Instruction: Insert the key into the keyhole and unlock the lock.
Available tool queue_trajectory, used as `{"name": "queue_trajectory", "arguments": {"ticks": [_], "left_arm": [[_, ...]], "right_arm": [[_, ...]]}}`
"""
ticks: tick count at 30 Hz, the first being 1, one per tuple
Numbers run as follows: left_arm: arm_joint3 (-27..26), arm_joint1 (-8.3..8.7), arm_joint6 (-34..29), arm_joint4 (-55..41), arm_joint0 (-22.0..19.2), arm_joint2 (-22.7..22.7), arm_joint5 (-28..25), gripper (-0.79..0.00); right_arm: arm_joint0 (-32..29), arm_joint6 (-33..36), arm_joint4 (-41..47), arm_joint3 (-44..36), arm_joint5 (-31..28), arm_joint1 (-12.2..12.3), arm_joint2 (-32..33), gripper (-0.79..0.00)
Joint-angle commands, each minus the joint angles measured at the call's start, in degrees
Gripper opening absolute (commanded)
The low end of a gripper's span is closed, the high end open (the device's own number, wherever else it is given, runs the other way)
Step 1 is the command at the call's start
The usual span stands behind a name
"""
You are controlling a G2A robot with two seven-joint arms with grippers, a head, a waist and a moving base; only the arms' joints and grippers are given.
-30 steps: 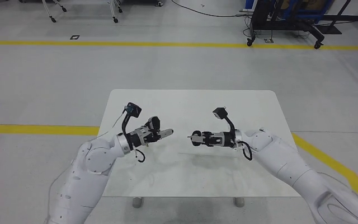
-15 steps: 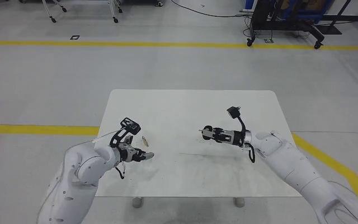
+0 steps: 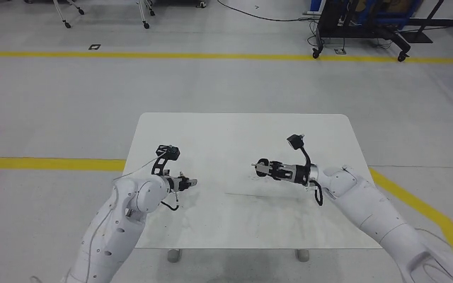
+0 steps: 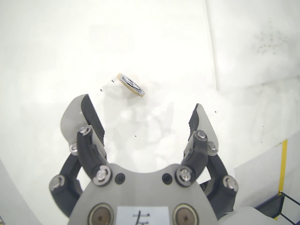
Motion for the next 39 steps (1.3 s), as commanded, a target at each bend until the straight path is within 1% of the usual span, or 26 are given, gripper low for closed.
{"name": "queue_trajectory", "arguments": {"ticks": [1,2,3,5,6,7,9,11,15,17,20,23,26,27,30,31,32,33,39], "left_arm": [[0.97,-0.06,-0.72,0.62,-0.95,0.36,0.14,-0.428],[1.32,-0.09,-1.16,0.91,-1.26,0.69,-0.01,-0.443],[1.6,-0.13,-1.29,0.91,-1.52,0.85,-0.06,-0.496],[2.17,-0.2,-1.32,0.65,-1.84,0.89,0.09,-0.557],[2.43,-0.23,-1.37,0.3,-1.99,0.84,0.16,-0.579],[2.7,-0.24,-1.44,0.38,-2.18,0.86,0.17,-0.582],[3.19,-0.29,-1.63,0.68,-2.5,1.04,0.31,-0.573],[3.57,-0.35,-1.36,1.18,-2.84,1.27,0.58,-0.536],[4.66,-0.51,-0.7,1.63,-3.48,1.62,1.08,-0.523],[5.32,-0.7,-0.52,-0.15,-3.84,1.64,1.2,-0.514],[6.07,-0.81,-0.6,-0.18,-4.47,1.98,0.92,-0.474],[6.89,-0.97,-0.29,-0.35,-5.12,2.33,1.05,-0.493],[7.8,-1.12,-0.22,-0.64,-5.79,2.67,0.92,-0.57],[8.09,-1.17,-0.33,-0.78,-6.0,2.81,0.82,-0.576],[8.99,-1.3,-0.95,-0.74,-6.61,3.38,0.47,-0.56],[9.35,-1.33,-1.11,-0.68,-6.82,3.51,0.5,-0.588],[9.6,-1.37,-1.01,-0.69,-6.96,3.58,0.55,-0.708],[9.82,-1.41,-0.94,-0.72,-7.06,3.68,0.46,-0.785],[9.65,-1.39,-1.41,-2.97,-7.12,3.18,-1.97,-0.785]], "right_arm": [[0.0,0.0,0.0,0.0,0.0,0.0,0.0,-0.785],[0.0,0.0,0.0,0.0,0.0,0.0,0.0,-0.785],[0.0,0.0,0.0,0.0,0.0,0.0,0.0,-0.785],[0.0,0.0,0.0,0.0,0.0,0.0,0.0,-0.785],[0.0,0.0,0.0,0.0,0.0,0.0,0.0,-0.785],[0.0,0.0,0.0,0.0,0.0,0.0,0.0,-0.785],[0.0,0.0,0.0,0.0,0.0,0.0,0.0,-0.785],[0.0,0.0,0.0,0.0,0.0,0.0,0.0,-0.785],[0.0,0.0,0.0,0.0,0.0,0.0,0.0,-0.785],[0.0,0.0,0.0,0.0,0.0,0.0,0.0,-0.785],[0.0,0.0,0.0,0.0,0.0,0.0,0.0,-0.785],[0.0,0.0,0.0,0.0,0.0,0.0,0.0,-0.785],[0.0,0.0,0.0,0.0,0.0,0.0,0.0,-0.785],[0.0,0.0,0.0,0.0,0.0,0.0,0.0,-0.785],[0.0,0.0,0.0,0.0,0.0,0.0,0.0,-0.785],[0.0,0.0,0.0,0.0,0.0,0.0,0.0,-0.785],[0.0,0.0,0.0,0.0,0.0,0.0,0.0,-0.785],[0.0,0.0,0.0,0.0,0.0,0.0,0.0,-0.785],[0.0,0.0,0.0,0.0,0.0,0.0,0.0,-0.785]]}}
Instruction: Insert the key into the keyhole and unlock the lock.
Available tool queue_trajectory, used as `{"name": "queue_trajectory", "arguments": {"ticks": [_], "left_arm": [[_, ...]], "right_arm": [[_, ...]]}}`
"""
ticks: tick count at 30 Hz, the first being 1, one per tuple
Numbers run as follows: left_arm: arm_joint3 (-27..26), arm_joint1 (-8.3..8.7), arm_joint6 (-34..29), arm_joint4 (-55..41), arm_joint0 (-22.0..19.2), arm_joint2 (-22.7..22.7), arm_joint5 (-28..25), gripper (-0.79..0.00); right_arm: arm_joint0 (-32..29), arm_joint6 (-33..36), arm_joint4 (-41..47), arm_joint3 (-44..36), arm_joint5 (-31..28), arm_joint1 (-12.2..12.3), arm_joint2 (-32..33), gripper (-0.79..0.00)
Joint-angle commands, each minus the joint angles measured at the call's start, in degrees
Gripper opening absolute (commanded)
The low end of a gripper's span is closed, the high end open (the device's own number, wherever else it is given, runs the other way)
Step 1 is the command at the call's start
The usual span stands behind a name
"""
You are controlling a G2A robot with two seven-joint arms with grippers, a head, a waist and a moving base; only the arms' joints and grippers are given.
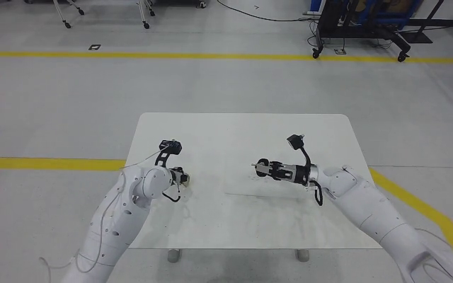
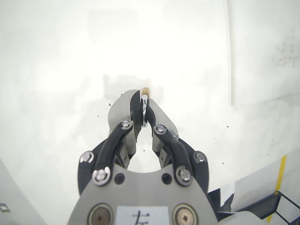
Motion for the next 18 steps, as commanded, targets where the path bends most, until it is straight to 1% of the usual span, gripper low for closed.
{"name": "queue_trajectory", "arguments": {"ticks": [1,9,11,15,18], "left_arm": [[-0.18,0.1,-0.63,-0.07,-0.1,-0.09,-1.33,-0.785],[-1.24,0.55,-1.07,0.57,0.03,-0.54,-6.57,-0.785],[-1.12,0.67,-2.16,1.11,0.17,-0.19,-8.26,-0.785],[-0.95,0.83,-3.78,2.12,-0.03,0.43,-10.34,-0.785],[-0.9,0.76,-4.49,2.82,-0.49,1.27,-10.64,-0.785]], "right_arm": [[0.0,0.0,0.0,0.0,0.0,0.0,0.0,-0.785],[0.0,0.0,0.0,0.0,0.0,0.0,0.0,-0.785],[0.0,0.0,0.0,0.0,0.0,0.0,0.0,-0.785],[0.0,0.0,0.0,0.0,0.0,0.0,0.0,-0.785],[0.0,0.0,0.0,0.0,0.0,0.0,0.0,-0.785]]}}
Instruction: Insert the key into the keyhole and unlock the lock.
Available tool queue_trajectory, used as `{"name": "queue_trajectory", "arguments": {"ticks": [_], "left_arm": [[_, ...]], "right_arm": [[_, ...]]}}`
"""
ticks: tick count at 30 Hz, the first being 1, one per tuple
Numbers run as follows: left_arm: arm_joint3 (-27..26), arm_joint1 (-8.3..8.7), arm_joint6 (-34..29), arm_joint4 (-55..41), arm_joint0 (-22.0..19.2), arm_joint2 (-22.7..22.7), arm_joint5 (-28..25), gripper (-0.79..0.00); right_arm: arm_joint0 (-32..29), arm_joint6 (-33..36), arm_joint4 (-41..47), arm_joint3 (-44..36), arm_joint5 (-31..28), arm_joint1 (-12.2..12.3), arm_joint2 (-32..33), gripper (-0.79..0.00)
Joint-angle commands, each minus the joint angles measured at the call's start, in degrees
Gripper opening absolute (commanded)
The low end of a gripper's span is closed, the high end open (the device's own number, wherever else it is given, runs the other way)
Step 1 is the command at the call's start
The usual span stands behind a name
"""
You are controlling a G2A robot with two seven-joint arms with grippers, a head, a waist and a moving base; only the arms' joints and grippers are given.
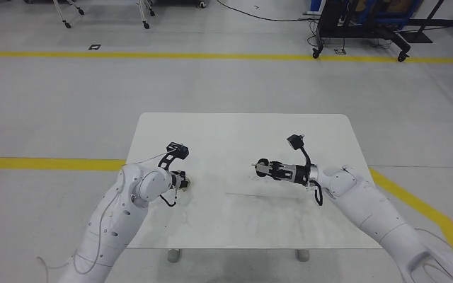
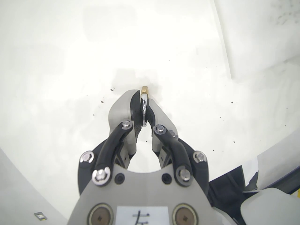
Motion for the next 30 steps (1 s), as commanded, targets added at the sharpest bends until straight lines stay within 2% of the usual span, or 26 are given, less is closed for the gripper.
{"name": "queue_trajectory", "arguments": {"ticks": [1,12,23,26,29,30], "left_arm": [[0.09,-0.12,-0.09,0.19,-0.33,0.6,0.27,-0.785],[1.82,-0.74,-1.88,3.32,-3.09,4.32,0.31,-0.785],[0.6,-0.69,-2.83,2.58,-2.95,3.88,0.57,-0.785],[-0.31,-0.64,0.23,3.4,-2.57,3.49,0.68,-0.785],[-1.51,-0.49,7.44,1.33,-0.82,1.17,1.09,-0.785],[-1.88,-0.41,11.72,-0.62,0.39,-0.5,1.37,-0.785]], "right_arm": [[0.0,0.0,0.0,0.0,0.0,0.0,0.0,-0.785],[0.0,0.0,0.0,0.0,0.0,0.0,0.0,-0.785],[0.0,0.0,0.0,0.0,0.0,0.0,0.0,-0.785],[0.0,0.0,0.0,0.0,0.0,0.0,0.0,-0.785],[0.0,0.0,0.0,0.0,0.0,0.0,0.0,-0.785],[0.0,0.0,0.0,0.0,0.0,0.0,0.0,-0.785]]}}
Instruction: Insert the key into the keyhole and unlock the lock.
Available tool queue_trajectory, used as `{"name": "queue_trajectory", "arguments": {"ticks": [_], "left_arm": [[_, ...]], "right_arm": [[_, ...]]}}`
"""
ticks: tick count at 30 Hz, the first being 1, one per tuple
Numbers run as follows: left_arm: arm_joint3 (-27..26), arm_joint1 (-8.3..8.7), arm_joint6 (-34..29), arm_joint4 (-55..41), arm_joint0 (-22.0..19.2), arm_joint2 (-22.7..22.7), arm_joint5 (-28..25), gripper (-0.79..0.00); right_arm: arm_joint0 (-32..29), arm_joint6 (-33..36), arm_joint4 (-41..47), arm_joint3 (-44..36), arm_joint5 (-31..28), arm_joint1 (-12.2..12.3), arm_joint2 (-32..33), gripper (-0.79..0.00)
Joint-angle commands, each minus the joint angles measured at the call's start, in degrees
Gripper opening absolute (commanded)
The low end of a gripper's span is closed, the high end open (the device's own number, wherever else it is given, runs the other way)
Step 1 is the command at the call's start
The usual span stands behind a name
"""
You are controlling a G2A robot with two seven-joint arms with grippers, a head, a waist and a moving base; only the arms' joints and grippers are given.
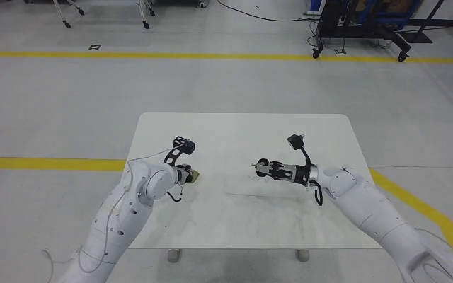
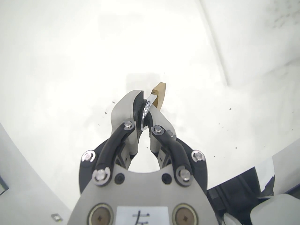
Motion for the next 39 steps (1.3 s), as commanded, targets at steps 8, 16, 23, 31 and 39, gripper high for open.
{"name": "queue_trajectory", "arguments": {"ticks": [8,16,23,31,39], "left_arm": [[-0.38,0.33,22.49,-14.19,8.19,-8.38,-4.98,-0.785],[-0.06,-0.01,26.82,-23.03,9.67,-9.69,-7.27,-0.785],[5.83,-1.0,29.23,-54.03,11.09,-12.82,-16.27,-0.785],[15.52,-2.21,14.76,-77.57,6.62,-9.42,-17.74,-0.785],[22.53,-3.01,9.43,-80.78,3.07,-6.33,-20.99,-0.785]], "right_arm": [[0.0,0.0,0.0,0.0,0.0,0.0,0.0,-0.785],[-0.33,-0.55,0.16,-0.25,0.63,-0.06,0.0,-0.785],[-0.05,-6.9,-0.46,0.89,6.27,-2.57,-1.68,-0.785],[4.53,-12.72,0.16,5.89,8.63,-6.88,-3.98,-0.785],[8.34,-16.94,0.82,12.42,6.87,-11.24,-5.76,-0.785]]}}
